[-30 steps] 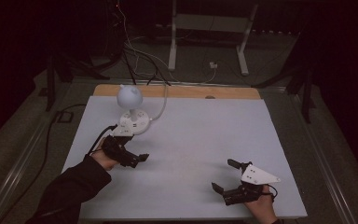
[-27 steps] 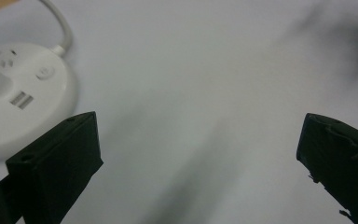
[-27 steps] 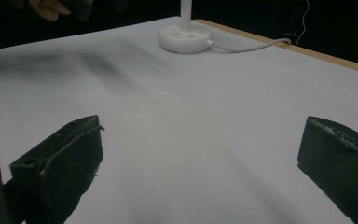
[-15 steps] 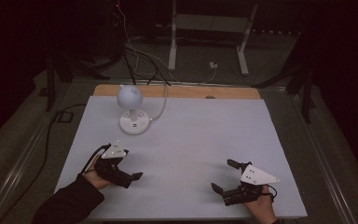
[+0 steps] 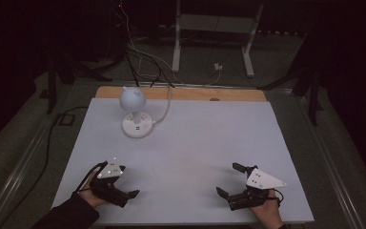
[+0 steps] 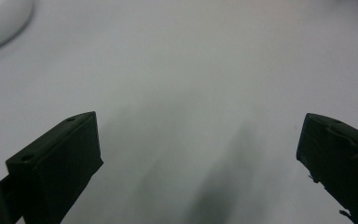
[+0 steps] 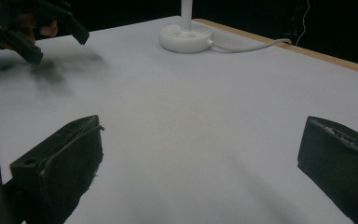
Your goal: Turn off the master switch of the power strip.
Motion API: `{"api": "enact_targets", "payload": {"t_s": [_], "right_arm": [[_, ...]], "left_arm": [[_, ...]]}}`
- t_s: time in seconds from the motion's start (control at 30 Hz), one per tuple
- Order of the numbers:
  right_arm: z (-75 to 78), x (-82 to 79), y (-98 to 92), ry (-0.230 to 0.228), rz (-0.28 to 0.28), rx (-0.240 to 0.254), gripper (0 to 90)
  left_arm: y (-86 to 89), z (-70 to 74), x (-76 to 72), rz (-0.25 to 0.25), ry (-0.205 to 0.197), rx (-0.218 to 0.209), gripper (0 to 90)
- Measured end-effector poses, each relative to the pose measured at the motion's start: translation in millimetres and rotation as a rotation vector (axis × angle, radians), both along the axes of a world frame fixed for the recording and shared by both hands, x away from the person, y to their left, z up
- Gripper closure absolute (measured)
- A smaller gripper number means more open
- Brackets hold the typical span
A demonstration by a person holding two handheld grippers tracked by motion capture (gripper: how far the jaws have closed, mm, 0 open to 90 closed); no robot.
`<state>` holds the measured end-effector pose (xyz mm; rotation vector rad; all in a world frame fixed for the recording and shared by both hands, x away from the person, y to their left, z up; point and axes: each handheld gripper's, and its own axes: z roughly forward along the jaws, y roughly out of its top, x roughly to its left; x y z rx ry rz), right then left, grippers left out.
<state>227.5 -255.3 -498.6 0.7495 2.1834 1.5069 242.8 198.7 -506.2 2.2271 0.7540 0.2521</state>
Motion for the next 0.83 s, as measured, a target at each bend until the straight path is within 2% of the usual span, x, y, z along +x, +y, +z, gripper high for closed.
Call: {"api": "enact_targets", "payload": {"t_s": [0.17,0.23,0.47,0.6,0.67,0.83], "right_arm": [[-0.2,0.1,0.2,0.0,0.001,-0.005,0.0],[-0.2,-0.1,0.4,0.0,0.003,-0.005,0.0],[-1.0,0.1,1.2,0.006,0.008,-0.008,0.0],[-1.1,0.6,1.2,0.007,0.011,-0.005,0.0],[-1.0,0.6,1.3,0.006,0.012,-0.005,0.0],[-0.8,0.6,1.0,0.006,0.012,-0.002,0.0]], "left_arm": [[6.2,-5.9,-8.3,-0.001,0.006,0.006,0.3],[9.4,-7.5,-12.6,-0.004,-0.007,0.006,0.3],[22.1,-15.8,-20.1,0.027,-0.017,-0.014,0.4],[25.4,-17.7,-19.2,0.058,-0.036,-0.007,0.4],[26.8,-17.5,-17.0,0.065,-0.034,-0.044,0.4],[26.2,-19.1,-16.4,0.047,-0.03,-0.044,0.4]]}}
